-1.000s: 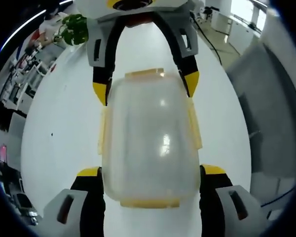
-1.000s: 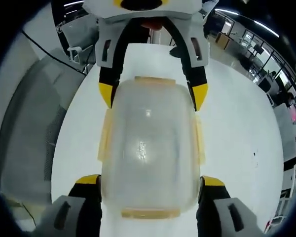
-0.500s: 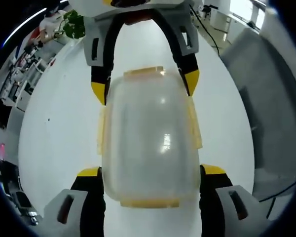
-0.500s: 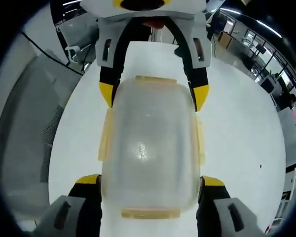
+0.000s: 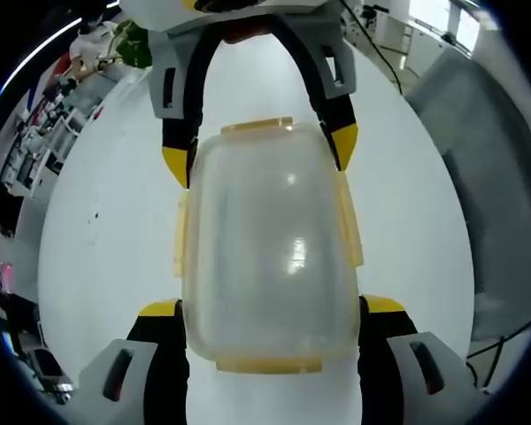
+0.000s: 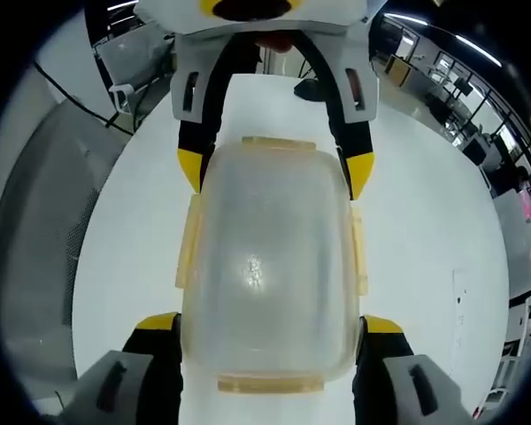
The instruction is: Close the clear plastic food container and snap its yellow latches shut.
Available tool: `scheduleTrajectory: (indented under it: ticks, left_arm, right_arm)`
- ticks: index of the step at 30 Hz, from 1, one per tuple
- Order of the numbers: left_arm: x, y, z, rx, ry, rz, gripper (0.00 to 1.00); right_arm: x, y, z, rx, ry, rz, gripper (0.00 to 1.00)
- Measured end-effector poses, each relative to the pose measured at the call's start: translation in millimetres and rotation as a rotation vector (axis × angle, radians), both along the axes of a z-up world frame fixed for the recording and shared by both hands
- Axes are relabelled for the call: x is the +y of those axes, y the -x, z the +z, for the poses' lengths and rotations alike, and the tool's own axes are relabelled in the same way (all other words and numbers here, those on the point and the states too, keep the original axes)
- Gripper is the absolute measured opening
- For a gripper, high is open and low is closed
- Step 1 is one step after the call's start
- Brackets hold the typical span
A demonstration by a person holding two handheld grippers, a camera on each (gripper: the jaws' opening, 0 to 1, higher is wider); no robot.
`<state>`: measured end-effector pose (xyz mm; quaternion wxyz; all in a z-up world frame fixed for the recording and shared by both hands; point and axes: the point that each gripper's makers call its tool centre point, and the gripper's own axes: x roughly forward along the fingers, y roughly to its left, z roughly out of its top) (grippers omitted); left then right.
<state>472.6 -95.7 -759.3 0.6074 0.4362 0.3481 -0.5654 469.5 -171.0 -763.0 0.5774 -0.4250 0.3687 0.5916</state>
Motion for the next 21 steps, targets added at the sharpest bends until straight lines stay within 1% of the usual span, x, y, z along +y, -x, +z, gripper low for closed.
scheduleTrajectory:
  ticks: [2, 6, 10, 12, 21]
  left_arm:
    - [2.8, -6.9, 0.1, 0.002, -0.014, -0.002, 0.77]
    - [3.7, -19.2, -0.4, 0.004, -0.022, -0.008, 0.77]
    - [0.8, -32.7, 0.1, 0.005, -0.019, -0.002, 0.77]
    - [-0.4, -36.2, 0.1, 0.005, -0.028, -0.005, 0.77]
    - [0.2, -36.5, -0.1, 0.012, -0.034, -0.013, 0.78]
  right_arm:
    - [1.7, -4.4, 0.2, 0.006, -0.019, -0.003, 0.8]
    - [3.6, -16.2, -0.6, 0.003, -0.004, 0.001, 0.8]
    - [0.4, -31.0, -0.7, 0.002, 0.004, -0.002, 0.8]
    - [-1.2, -34.3, 0.0, 0.005, 0.001, 0.0, 0.8]
    - [-1.3, -33.8, -0.6, 0.014, -0.005, -0.006, 0.81]
